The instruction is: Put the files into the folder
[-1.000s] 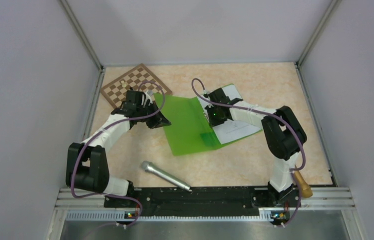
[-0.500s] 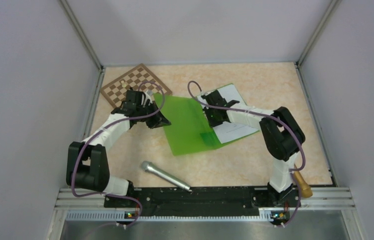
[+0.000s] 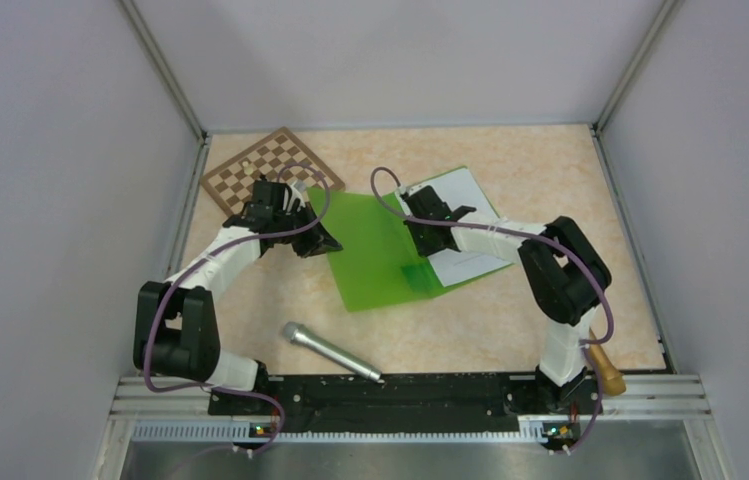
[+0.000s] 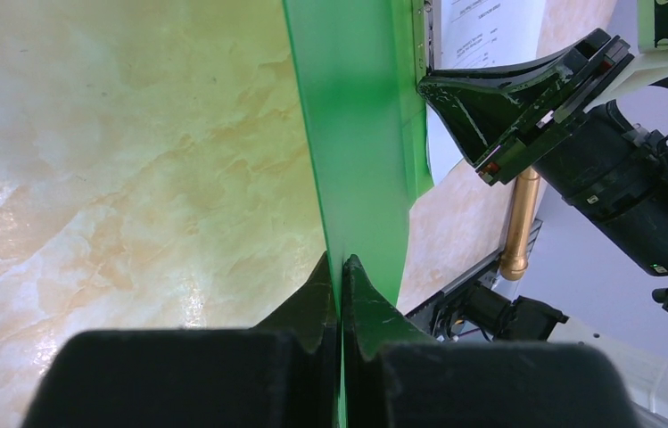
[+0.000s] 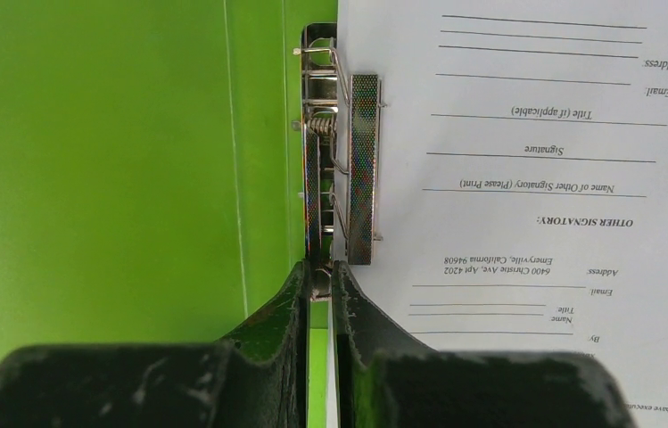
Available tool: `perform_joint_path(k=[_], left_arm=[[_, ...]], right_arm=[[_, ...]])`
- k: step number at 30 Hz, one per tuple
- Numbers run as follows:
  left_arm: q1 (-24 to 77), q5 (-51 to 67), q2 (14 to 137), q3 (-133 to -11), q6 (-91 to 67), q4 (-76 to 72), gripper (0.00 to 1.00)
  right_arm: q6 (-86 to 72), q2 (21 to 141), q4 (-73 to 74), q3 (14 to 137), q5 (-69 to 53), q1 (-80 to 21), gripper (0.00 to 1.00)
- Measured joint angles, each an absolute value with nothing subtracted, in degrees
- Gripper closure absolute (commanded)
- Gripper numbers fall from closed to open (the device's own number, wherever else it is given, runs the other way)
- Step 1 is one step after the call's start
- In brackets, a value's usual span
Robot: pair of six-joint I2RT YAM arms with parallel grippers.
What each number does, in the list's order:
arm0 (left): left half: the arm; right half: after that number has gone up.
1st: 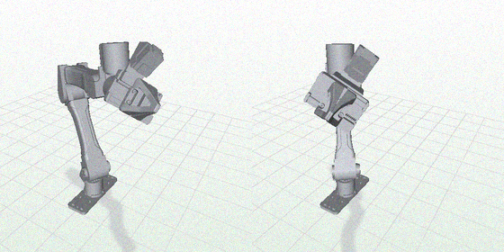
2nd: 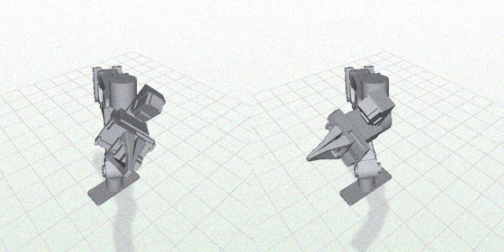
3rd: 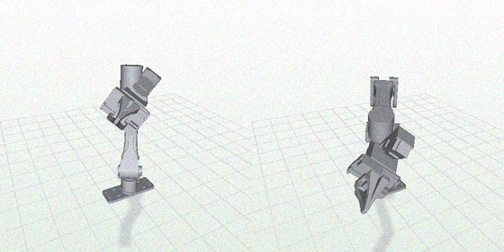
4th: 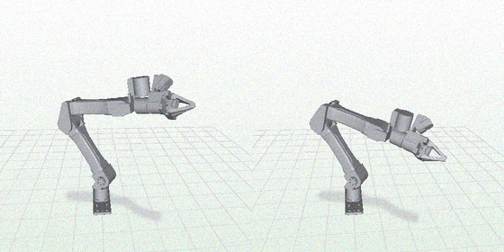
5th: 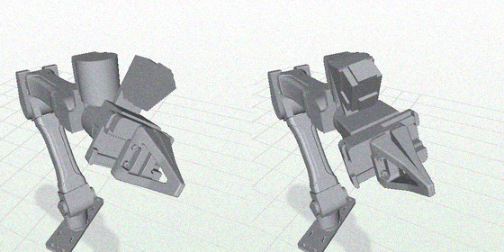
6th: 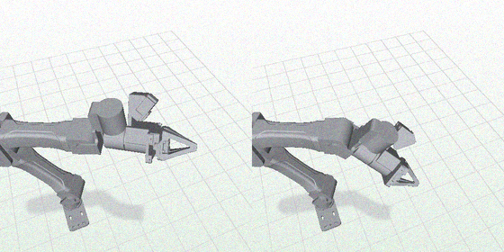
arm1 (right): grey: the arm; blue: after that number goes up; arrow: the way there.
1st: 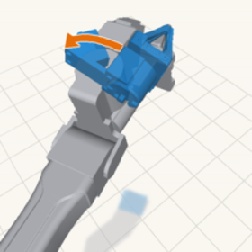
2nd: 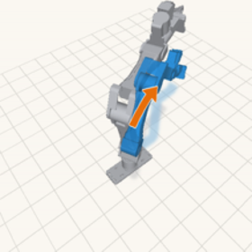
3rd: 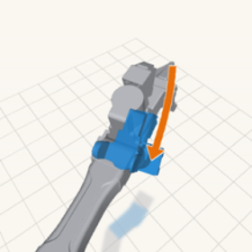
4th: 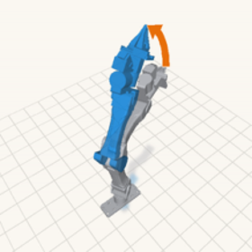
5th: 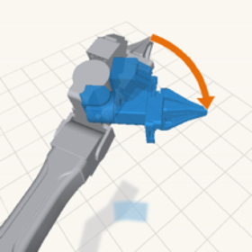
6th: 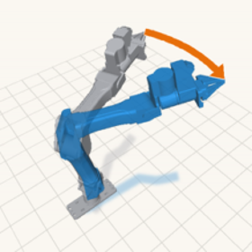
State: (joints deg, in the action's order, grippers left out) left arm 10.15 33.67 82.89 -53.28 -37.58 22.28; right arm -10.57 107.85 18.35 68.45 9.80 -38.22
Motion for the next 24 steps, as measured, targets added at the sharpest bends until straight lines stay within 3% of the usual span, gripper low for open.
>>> perform_joint_path(k=[13, 19, 24], left_arm=[[10.17, 34.28, 82.91, -53.98, -37.28, 24.12, 1.0], [10.17, 34.72, 83.07, -54.94, -36.42, 25.3, 1.0], [10.17, 34.92, 83.53, -56.01, -35.42, 26.59, 1.0]], right_arm=[[-12.27, 107.85, 24.6, 71.07, 3.75, -36.99, 1.0], [-13.56, 107.98, 25.76, 71.42, 3.2, -36.99, 0.84], [-14.61, 108.01, 27.09, 71.7, 2.04, -37.01, 0.62]])
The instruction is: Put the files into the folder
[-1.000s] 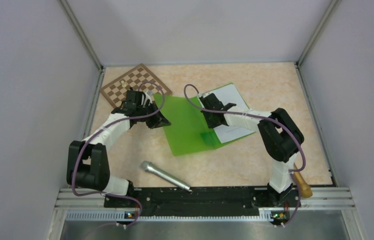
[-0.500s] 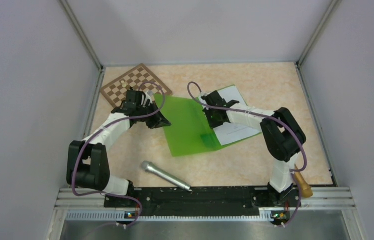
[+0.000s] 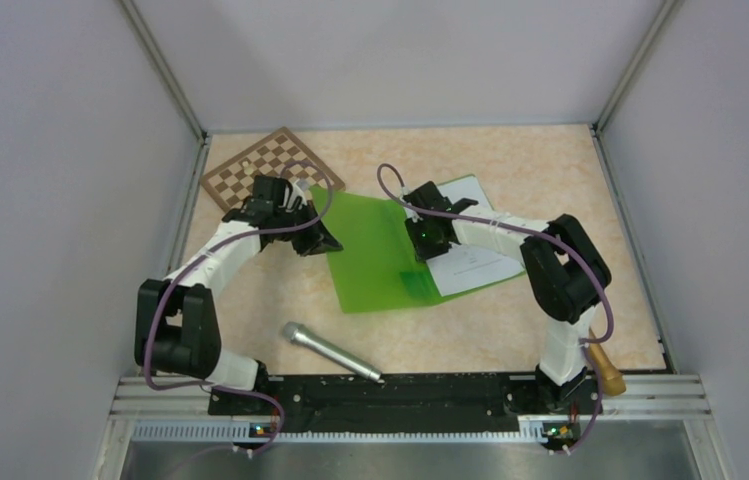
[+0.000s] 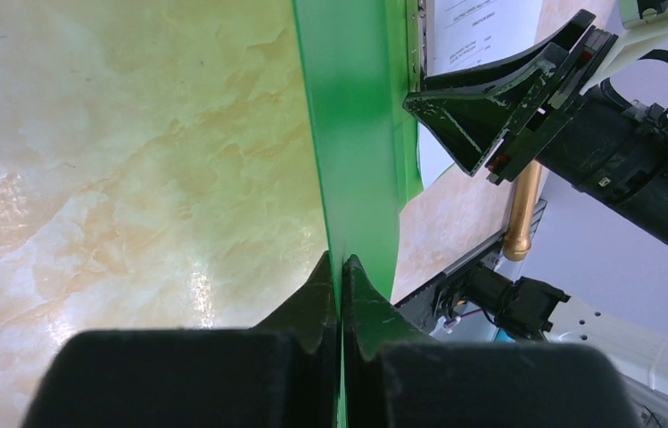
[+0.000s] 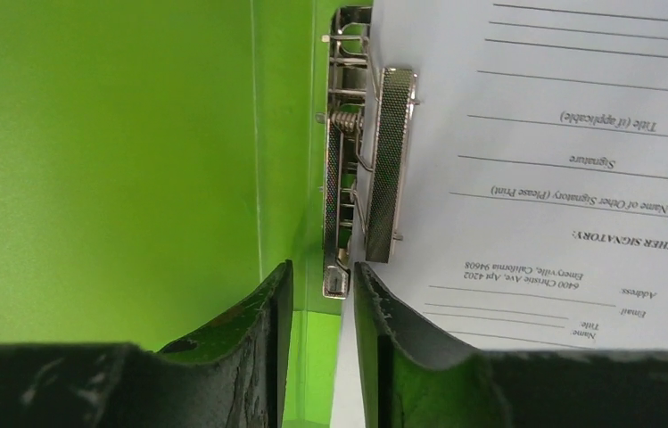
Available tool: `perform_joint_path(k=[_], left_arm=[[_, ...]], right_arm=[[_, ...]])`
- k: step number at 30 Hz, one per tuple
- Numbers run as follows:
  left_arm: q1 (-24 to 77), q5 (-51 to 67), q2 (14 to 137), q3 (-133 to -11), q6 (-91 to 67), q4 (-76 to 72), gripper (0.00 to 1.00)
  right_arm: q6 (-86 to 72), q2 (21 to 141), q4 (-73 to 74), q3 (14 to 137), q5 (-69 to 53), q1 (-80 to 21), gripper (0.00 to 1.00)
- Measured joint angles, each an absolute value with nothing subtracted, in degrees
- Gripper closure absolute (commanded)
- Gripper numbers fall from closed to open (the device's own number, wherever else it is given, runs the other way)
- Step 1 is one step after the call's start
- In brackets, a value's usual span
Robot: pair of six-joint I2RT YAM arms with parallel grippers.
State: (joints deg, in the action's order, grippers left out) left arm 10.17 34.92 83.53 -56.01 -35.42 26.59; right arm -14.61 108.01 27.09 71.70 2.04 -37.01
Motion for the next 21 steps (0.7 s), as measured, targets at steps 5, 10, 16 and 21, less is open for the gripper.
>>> perform_joint_path(k=[5, 10, 16, 21], left_arm=[[10.2, 34.94, 84.68, -57.87, -33.65, 28.58, 1.0], [10.22, 34.94, 85.17, -60.25, -31.18, 31.55, 1.0], [10.22, 34.87, 85.36, -62.35, -28.45, 34.65, 1.0], [10.22, 34.59, 86.52, -64.53, -26.35, 37.06, 1.0]], right_arm=[[-15.38, 108.01, 28.03, 72.18, 0.21, -37.19, 0.44], [-15.44, 107.96, 30.81, 73.25, 0.75, -37.41, 0.37], [-15.44, 105.19, 33.06, 73.3, 2.33, -36.53, 0.3], [-16.01, 100.47, 32.71, 73.08, 4.51, -31.03, 0.19]])
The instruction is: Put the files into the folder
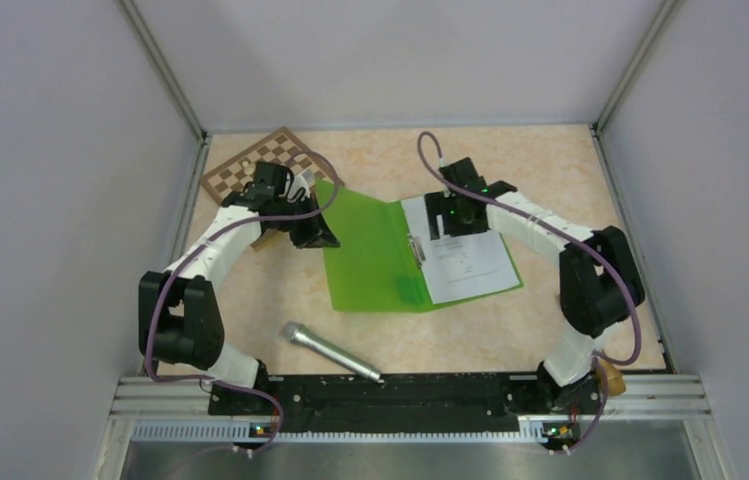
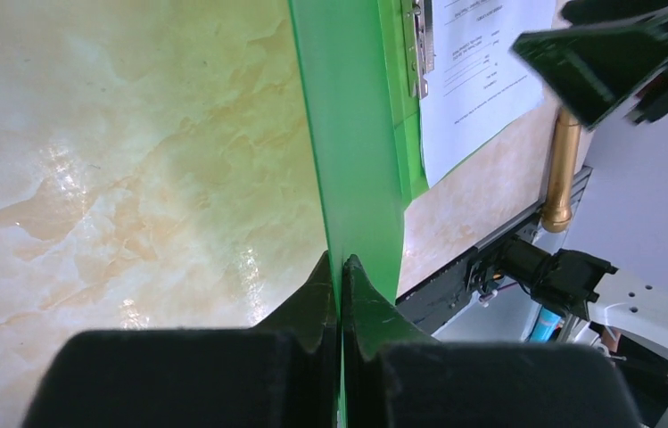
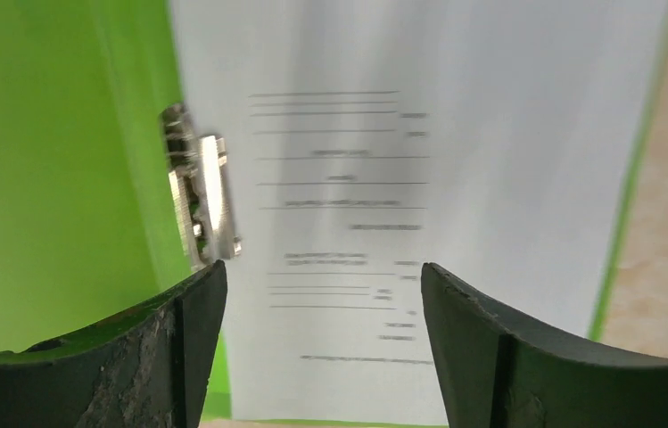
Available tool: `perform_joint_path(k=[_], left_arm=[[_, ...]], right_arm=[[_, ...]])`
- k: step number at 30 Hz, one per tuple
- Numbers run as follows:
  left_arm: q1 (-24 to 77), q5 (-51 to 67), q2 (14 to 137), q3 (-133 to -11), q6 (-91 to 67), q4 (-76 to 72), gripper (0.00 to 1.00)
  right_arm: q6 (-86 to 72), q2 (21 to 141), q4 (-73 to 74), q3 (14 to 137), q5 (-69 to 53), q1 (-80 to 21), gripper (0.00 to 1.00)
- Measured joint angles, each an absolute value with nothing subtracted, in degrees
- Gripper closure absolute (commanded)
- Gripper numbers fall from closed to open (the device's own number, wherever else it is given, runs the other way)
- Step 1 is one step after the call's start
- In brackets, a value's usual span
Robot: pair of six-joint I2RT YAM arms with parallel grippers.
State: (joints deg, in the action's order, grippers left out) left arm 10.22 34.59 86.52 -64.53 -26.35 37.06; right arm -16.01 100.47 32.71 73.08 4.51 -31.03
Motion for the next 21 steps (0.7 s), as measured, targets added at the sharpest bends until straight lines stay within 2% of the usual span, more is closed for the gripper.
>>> perform_joint_path(k=[6, 11, 14, 21], left_arm=[[10.22, 33.19, 87.35, -65.98, -24.56, 39.29, 1.0], [10.22, 31.51, 87.68, -67.31, -23.68, 41.3, 0.92], [10.22, 30.15, 87.68, -67.99, -23.53, 42.09, 0.81], [10.22, 28.6, 87.66, -68.38, -23.59, 42.48, 0.68]], right_arm=[[-19.77, 94.91, 29.15, 66.65, 4.45, -16.73, 0.17], [-22.87, 94.63, 26.35, 60.16, 0.62, -6.68, 0.17], [-23.88, 94.91, 25.06, 57.71, -2.76, -4.08, 0.17], [-24.32, 96.68, 20.78, 56.99, -9.87, -3.57, 0.17]])
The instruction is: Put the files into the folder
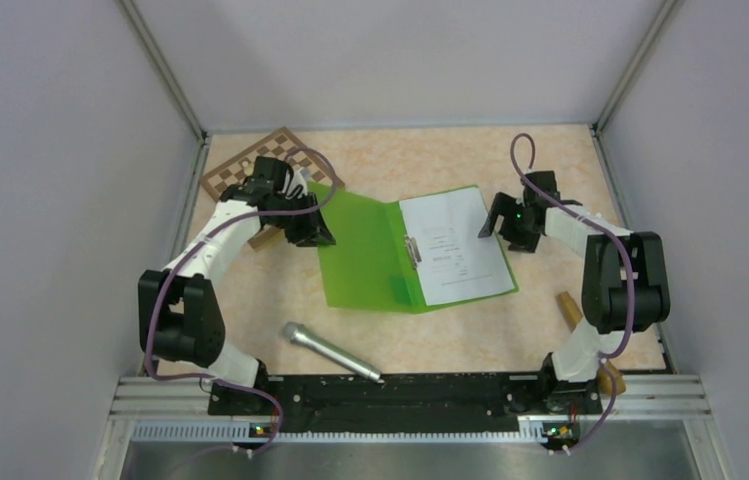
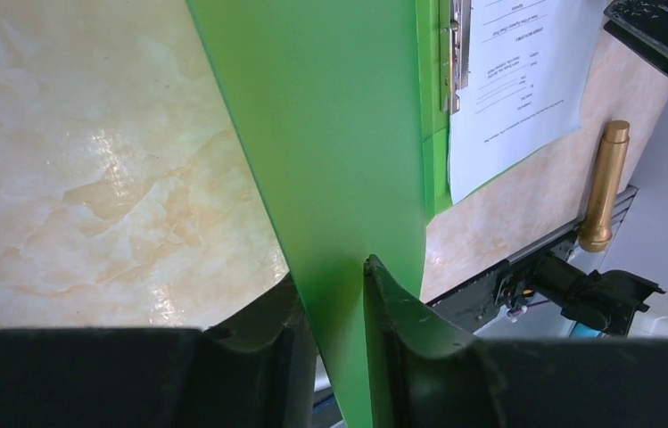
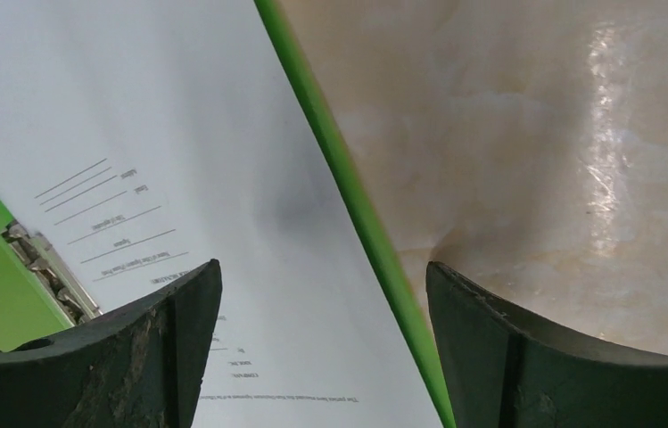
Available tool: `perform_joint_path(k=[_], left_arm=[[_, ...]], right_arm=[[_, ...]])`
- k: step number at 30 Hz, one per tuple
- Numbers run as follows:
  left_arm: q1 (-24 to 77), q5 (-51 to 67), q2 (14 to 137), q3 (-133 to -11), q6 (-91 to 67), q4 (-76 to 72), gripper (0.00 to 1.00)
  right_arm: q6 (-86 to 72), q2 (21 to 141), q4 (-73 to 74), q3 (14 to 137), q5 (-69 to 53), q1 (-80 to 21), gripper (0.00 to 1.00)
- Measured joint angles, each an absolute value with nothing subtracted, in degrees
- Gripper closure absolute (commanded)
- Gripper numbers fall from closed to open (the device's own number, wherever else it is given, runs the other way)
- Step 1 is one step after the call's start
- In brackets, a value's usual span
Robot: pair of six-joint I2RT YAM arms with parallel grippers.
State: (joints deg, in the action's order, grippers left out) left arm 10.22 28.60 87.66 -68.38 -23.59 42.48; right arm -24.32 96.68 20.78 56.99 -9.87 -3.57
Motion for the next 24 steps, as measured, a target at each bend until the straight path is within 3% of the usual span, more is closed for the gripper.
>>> perform_joint_path(k=[4, 9, 24], left_arm=[[10.17, 29.41, 87.66, -69.17, -24.38, 42.57, 0.51], [10.17, 32.14, 87.66, -72.9, -25.89, 41.6, 0.4], [11.0, 41.71, 87.66, -76.6, -34.15, 32.03, 0.38]], right_arm=[[-24.97, 96.82, 17.12, 55.79, -13.76, -3.57, 0.17], [-27.09, 95.7, 10.87, 52.07, -19.16, -3.38, 0.17], [-39.35, 92.07, -2.74, 41.89, -26.3, -12.51, 0.16]])
